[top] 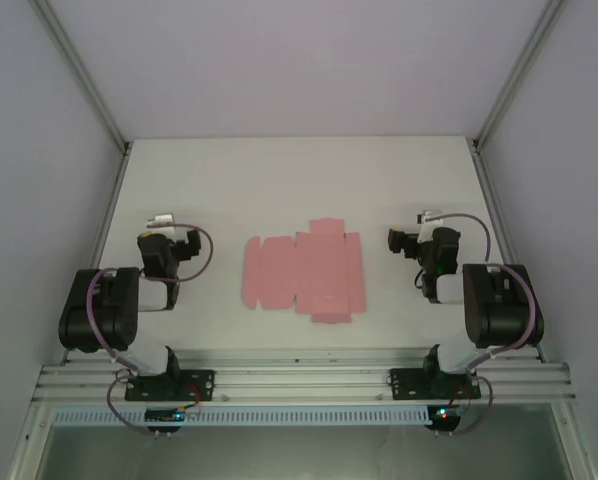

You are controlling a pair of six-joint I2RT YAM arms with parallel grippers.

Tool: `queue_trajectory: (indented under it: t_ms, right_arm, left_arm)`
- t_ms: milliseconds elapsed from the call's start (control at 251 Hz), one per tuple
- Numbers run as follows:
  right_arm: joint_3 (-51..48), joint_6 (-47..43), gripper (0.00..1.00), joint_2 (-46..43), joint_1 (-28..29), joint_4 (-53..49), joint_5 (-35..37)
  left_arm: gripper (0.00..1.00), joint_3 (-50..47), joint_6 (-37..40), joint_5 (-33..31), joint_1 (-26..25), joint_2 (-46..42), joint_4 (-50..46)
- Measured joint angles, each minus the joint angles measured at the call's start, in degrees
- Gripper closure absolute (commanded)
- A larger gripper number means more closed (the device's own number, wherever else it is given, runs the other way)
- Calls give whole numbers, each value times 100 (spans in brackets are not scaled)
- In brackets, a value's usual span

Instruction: Assemble paper box

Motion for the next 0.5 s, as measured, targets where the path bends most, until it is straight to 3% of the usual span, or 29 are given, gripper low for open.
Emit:
queue_trajectory:
  t_ms: [503]
  right_arm:
    - [0,2,1,0,0,-2,85]
  left_arm:
    - [0,0,0,0,0,0,0]
